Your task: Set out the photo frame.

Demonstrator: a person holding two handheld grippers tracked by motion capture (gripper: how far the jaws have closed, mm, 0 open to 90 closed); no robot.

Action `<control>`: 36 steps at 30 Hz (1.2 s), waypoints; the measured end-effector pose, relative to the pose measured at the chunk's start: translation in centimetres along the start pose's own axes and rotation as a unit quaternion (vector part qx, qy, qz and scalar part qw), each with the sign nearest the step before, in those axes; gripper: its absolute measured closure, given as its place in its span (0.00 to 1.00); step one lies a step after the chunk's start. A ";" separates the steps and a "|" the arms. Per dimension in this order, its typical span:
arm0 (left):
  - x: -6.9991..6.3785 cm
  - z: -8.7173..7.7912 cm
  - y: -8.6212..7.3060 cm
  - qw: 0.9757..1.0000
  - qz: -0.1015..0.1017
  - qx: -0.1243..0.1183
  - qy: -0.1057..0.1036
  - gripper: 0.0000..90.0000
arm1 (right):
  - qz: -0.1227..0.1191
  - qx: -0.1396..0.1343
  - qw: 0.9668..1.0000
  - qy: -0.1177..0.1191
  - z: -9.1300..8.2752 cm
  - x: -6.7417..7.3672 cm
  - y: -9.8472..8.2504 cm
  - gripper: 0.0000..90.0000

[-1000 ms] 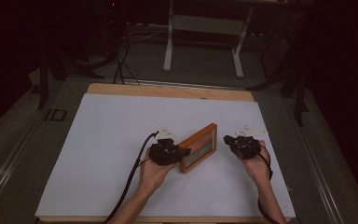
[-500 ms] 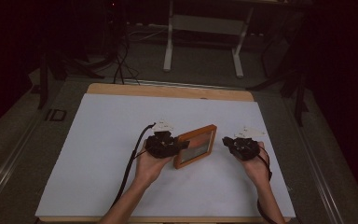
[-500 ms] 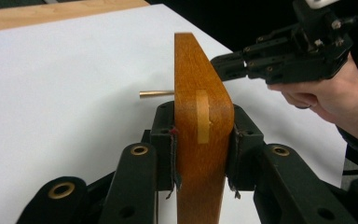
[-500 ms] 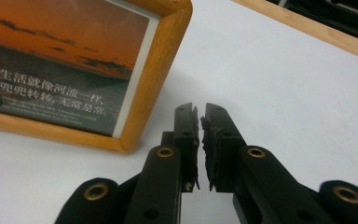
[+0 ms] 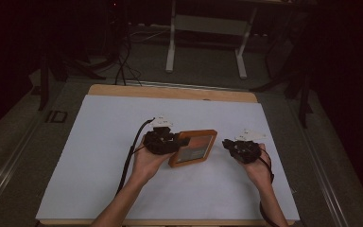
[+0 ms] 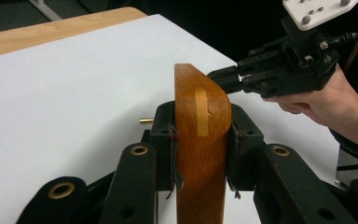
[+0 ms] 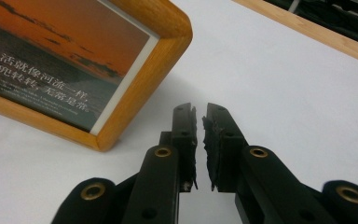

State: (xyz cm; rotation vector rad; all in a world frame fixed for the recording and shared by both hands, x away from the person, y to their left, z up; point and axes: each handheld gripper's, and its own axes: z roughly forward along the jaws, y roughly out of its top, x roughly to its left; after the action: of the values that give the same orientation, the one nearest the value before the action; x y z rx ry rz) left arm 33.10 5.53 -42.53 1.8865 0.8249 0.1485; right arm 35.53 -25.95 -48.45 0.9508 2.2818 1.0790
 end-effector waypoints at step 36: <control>0.8 -1.1 2.0 0.997 0.063 0.034 -0.017 0.76 | -0.058 -0.020 0.996 0.066 -0.5 2.2 3.1 0.66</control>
State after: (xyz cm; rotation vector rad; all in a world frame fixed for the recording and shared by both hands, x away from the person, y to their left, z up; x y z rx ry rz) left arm 34.17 6.35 -40.52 2.0005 0.6957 0.1679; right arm 35.03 -23.14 -45.89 0.7426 2.3798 1.1637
